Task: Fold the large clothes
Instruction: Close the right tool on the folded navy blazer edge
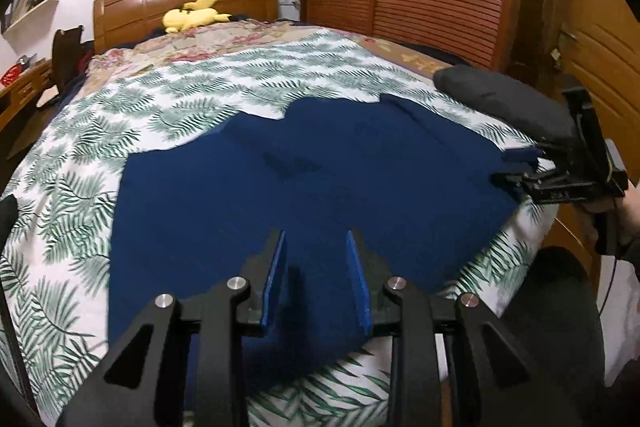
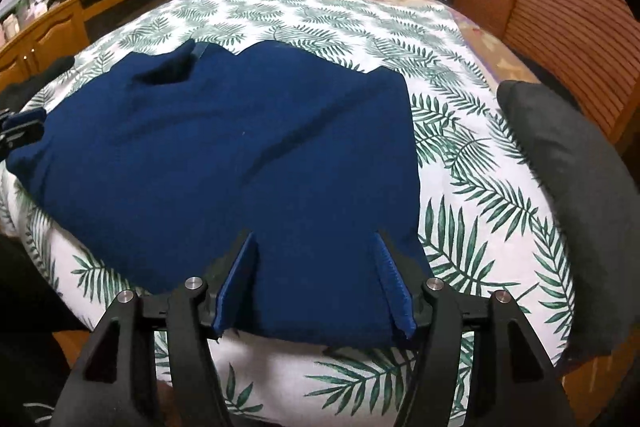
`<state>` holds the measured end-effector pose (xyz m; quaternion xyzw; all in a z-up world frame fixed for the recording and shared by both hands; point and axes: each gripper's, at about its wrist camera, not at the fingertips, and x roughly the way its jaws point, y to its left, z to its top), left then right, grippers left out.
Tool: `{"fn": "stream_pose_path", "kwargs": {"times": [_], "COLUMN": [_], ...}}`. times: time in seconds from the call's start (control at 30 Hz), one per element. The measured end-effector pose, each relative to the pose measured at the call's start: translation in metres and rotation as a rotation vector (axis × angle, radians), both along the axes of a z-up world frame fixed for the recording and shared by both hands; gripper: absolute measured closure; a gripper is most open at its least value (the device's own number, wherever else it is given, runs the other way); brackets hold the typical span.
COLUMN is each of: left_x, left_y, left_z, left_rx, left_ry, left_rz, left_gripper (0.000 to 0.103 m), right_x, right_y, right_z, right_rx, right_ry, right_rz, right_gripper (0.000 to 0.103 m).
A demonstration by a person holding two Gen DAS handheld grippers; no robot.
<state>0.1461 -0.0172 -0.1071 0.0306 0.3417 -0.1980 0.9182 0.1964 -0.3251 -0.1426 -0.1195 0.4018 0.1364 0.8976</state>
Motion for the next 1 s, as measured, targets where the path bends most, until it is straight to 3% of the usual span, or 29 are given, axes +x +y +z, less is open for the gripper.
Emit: {"fn": "stream_pose_path", "kwargs": {"times": [0.27, 0.6, 0.77, 1.0], "left_x": [-0.005, 0.001, 0.002, 0.004], "left_y": [-0.020, -0.028, -0.030, -0.031], "left_z": [-0.006, -0.017, -0.019, -0.021], "left_rx": [0.039, 0.072, 0.074, 0.071], "left_ry": [0.016, 0.047, 0.056, 0.067], "left_rz": [-0.052, -0.060, -0.060, -0.059], "left_gripper": [0.073, 0.073, 0.073, 0.073], "right_x": [-0.007, -0.011, 0.001, 0.008], "right_y": [-0.006, -0.025, -0.048, -0.063], "right_z": [0.009, 0.019, 0.003, -0.013], "right_rx": [0.069, 0.049, 0.069, 0.201], "right_ry": [0.011, -0.026, 0.028, 0.131], "right_rz": [-0.020, -0.075, -0.116, -0.106], "right_gripper": [0.039, 0.037, 0.035, 0.034]}}
